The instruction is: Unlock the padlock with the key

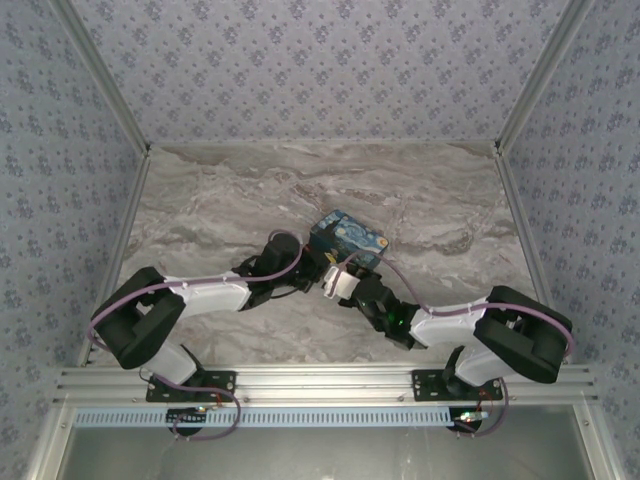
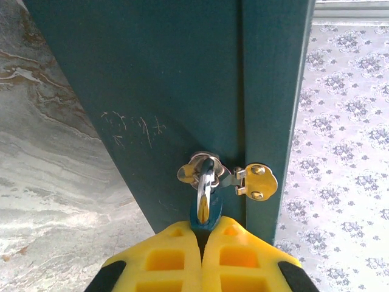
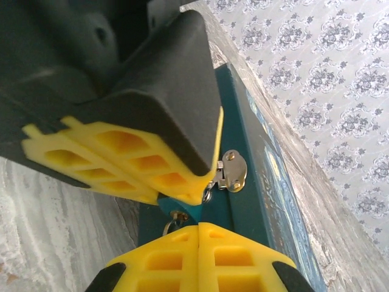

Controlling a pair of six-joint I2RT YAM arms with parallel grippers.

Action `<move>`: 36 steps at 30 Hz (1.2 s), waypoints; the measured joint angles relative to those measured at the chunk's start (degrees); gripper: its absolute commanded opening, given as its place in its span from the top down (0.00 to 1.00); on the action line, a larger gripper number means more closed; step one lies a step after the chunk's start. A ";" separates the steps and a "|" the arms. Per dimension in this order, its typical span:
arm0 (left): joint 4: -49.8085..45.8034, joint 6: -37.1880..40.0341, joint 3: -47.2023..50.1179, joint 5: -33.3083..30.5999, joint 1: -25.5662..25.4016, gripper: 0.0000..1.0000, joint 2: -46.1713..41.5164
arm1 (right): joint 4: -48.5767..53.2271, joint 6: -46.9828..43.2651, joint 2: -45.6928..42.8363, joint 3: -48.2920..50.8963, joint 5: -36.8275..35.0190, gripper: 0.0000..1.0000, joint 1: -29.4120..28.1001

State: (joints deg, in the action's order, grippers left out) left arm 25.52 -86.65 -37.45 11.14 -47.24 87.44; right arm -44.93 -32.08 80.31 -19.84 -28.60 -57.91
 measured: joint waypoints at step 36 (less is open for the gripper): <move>0.13 -0.02 0.00 0.00 0.00 1.00 0.00 | 0.50 4.00 -0.09 2.67 -0.61 0.64 -2.03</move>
State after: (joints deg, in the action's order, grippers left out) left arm 25.65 -86.67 -37.45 11.14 -47.24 87.44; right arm -44.42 -28.08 80.23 -17.17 -29.21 -59.94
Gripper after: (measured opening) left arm 0.041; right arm 0.359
